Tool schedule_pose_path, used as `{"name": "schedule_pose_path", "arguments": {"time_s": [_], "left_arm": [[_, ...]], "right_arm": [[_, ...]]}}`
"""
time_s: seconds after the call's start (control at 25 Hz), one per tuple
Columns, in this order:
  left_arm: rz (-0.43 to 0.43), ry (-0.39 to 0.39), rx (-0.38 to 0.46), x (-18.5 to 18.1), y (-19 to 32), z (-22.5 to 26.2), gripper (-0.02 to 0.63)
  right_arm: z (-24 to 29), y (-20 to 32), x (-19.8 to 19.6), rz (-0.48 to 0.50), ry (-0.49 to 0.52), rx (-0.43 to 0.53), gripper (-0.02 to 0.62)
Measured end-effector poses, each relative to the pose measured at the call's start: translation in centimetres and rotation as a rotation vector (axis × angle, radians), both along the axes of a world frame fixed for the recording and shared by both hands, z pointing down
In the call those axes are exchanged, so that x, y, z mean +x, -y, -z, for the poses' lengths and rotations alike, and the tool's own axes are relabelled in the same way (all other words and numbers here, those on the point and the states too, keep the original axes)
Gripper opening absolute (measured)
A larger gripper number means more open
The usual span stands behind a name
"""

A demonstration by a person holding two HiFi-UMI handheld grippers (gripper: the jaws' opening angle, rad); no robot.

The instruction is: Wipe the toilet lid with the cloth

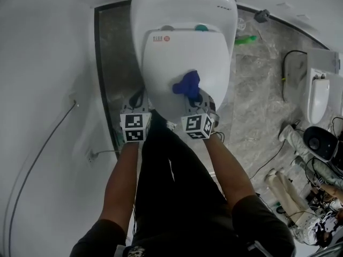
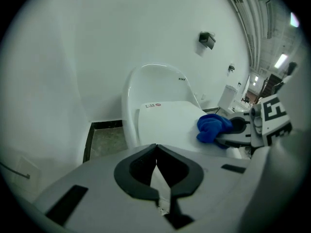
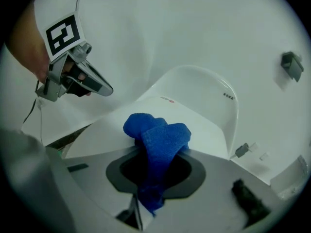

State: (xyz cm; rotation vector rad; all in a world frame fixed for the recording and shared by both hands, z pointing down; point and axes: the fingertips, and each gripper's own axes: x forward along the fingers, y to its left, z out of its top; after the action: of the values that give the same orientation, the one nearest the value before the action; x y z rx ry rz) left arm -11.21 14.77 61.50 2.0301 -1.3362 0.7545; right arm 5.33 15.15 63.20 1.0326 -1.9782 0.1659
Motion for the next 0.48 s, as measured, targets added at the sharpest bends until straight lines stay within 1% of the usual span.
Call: {"name": "schedule_pose_path", "arguments": {"time_s": [0.08, 0.2, 0.32, 0.48], "left_arm": [[0.004, 0.01, -0.005, -0.3, -0.3, -0.4, 0.012], [-0.015, 0.033, 0.0, -0.4, -0.4, -0.4, 0.012], [-0.008, 0.027, -0.01, -0.6, -0.8, -0.8, 0.012], [0.0, 0.021, -0.006, -0.5, -0.6, -0.5, 0.012]], "right_arm": [[-0.2, -0.1, 2.4, -0.048, -0.022, -0.001, 0.072], [-0.5, -0.2, 6.2, -0.151, -0.026, -0.017, 0.072], [-0.8, -0.4, 9.3, -0.233, -0.034, -0.024, 0.072], [-1.6, -1.0, 13.2, -0.394, -0.009, -0.054, 0.072]]}}
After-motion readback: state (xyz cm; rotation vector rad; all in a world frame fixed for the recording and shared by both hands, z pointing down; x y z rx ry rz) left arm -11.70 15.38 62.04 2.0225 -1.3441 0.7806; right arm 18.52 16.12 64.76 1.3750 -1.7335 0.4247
